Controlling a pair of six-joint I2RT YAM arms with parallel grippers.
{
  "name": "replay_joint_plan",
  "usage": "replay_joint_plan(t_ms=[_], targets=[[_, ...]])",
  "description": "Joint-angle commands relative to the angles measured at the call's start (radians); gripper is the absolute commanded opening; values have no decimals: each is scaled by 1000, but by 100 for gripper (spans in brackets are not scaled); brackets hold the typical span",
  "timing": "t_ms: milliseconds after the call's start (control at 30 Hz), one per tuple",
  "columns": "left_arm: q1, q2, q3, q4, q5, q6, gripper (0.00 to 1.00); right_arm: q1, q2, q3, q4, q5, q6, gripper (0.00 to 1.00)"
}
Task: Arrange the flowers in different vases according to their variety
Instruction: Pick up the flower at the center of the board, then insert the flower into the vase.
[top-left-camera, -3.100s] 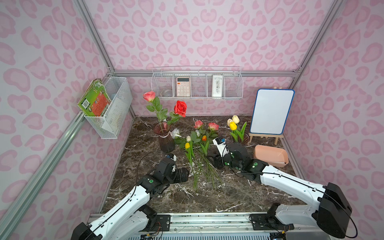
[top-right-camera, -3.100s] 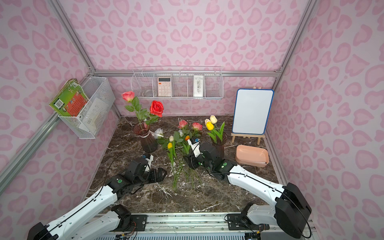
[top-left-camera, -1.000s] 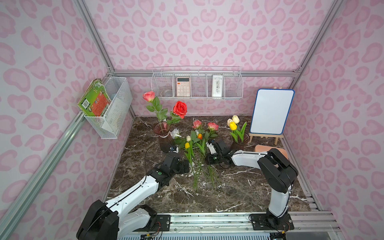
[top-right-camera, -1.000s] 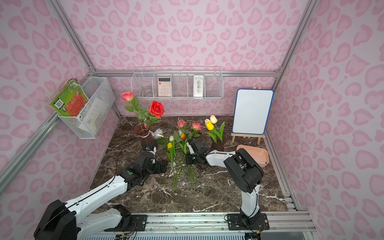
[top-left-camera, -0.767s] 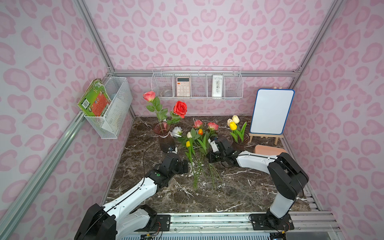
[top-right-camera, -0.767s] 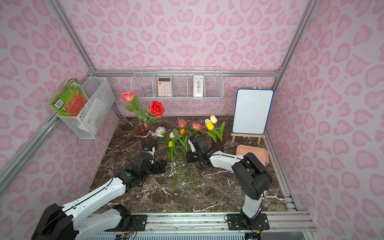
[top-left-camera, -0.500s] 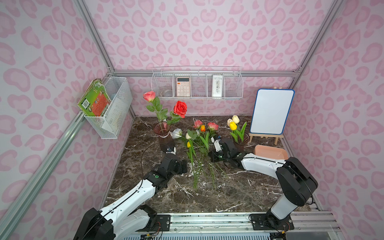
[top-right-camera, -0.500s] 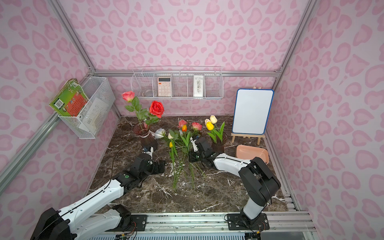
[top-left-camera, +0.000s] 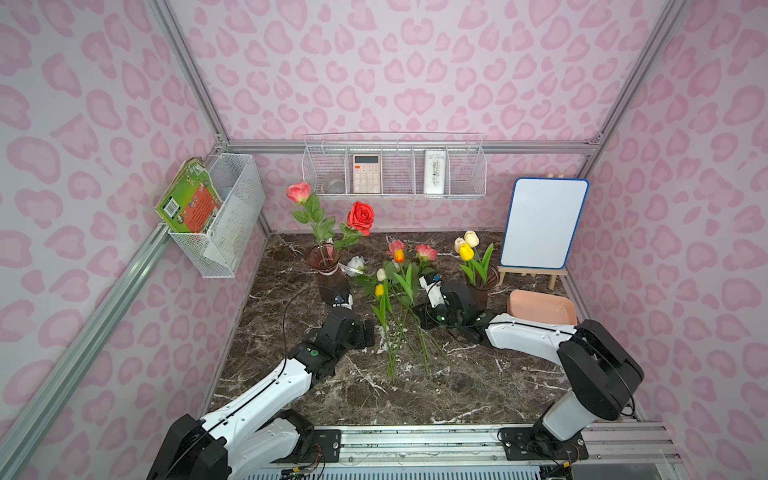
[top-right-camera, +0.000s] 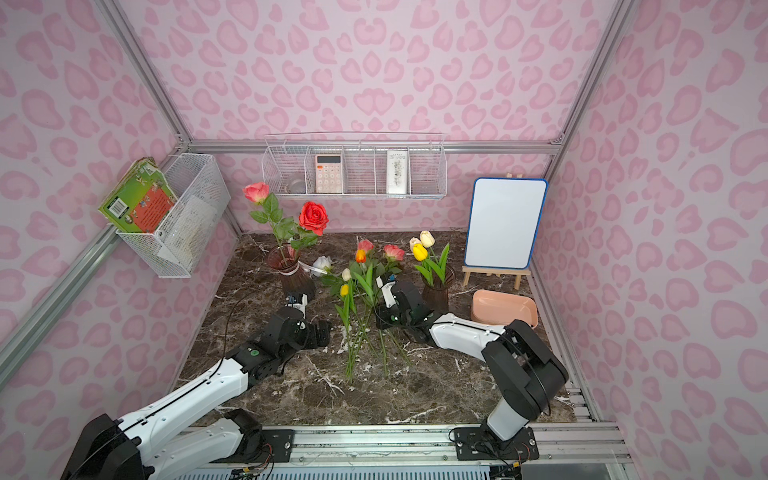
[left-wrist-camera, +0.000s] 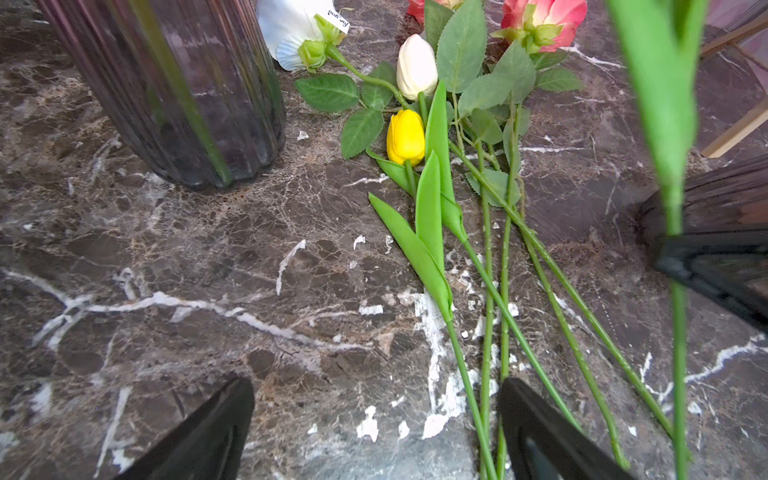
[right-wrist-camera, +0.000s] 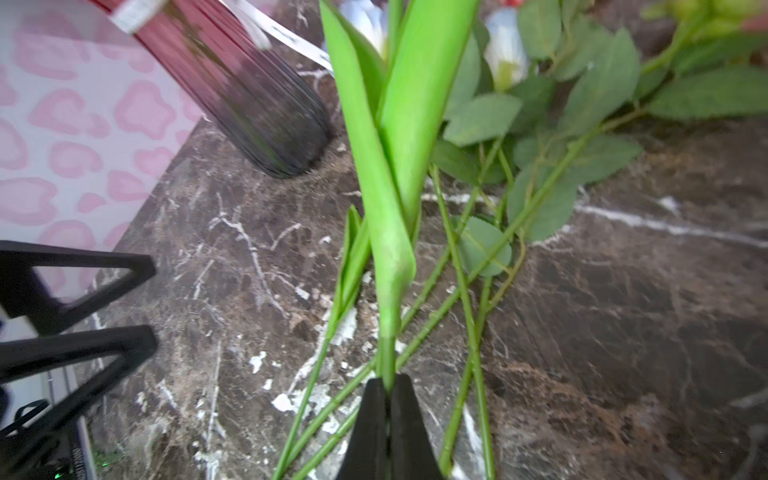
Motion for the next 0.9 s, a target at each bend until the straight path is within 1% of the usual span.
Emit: replay_joint_plan(t_ms=[0, 133, 267, 400, 467, 567, 667, 767, 867], targets=[[1, -11, -2, 15, -6, 14, 97, 13, -95, -5, 42, 63, -72, 0], [0, -19, -6, 19, -6, 12, 96, 14, -269, -28, 56, 114, -131, 0], [0, -19, -6, 21, -7, 12, 96, 3, -440, -61, 115, 177, -173, 0], [1, -17, -6, 21, -4, 12, 96, -50, -557, -50, 112, 193, -203, 0], [0, -19, -8, 21, -3, 12, 96, -94, -600, -34, 103, 202, -221, 0], [0, -19, -9, 27, -1, 12, 96, -177, -633, -8, 88, 199, -236, 0], [1, -16, -7, 27, 2, 10, 96, -257, -635, 7, 102, 188, -253, 0], [1, -17, -10, 26, 0, 12, 96, -325, -610, 14, 132, 163, -263, 0], [0, -23, -11, 26, -2, 14, 96, -370, -568, 9, 181, 123, -275, 0]])
